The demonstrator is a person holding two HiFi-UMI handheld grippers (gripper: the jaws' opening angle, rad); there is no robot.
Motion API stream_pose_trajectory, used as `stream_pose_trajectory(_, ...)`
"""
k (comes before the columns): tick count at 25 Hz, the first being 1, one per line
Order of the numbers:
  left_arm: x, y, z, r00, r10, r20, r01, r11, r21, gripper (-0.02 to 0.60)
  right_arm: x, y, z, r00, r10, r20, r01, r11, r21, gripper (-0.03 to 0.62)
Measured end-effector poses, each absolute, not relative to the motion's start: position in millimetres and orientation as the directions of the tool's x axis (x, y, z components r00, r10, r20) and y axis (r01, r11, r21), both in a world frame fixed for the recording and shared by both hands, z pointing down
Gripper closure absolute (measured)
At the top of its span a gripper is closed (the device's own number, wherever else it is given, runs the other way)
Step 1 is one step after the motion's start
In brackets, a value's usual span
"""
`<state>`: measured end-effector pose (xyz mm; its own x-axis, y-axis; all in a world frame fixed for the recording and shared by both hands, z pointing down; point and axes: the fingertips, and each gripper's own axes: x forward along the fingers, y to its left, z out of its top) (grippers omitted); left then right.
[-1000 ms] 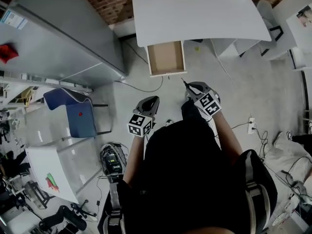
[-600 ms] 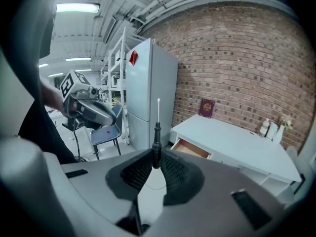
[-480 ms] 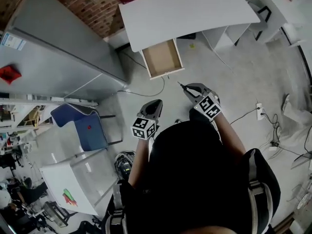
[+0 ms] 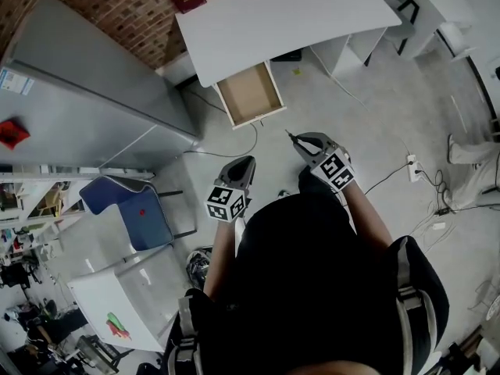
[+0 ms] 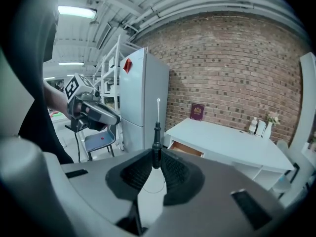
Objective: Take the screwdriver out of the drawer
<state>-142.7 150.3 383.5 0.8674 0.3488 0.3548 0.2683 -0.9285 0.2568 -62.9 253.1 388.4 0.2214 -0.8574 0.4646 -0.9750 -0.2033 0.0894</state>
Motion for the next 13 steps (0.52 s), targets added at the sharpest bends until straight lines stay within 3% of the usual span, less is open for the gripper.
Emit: stream_pose_trajectory(13, -155.3, 152.6, 391.2, 0.870, 0.337, 0.360, 0.247, -0.930, 0.274, 0.558, -61.1, 260.0, 391.4, 0.244, -0.850, 0.467, -0.970, -0.219, 0.107, 0.484)
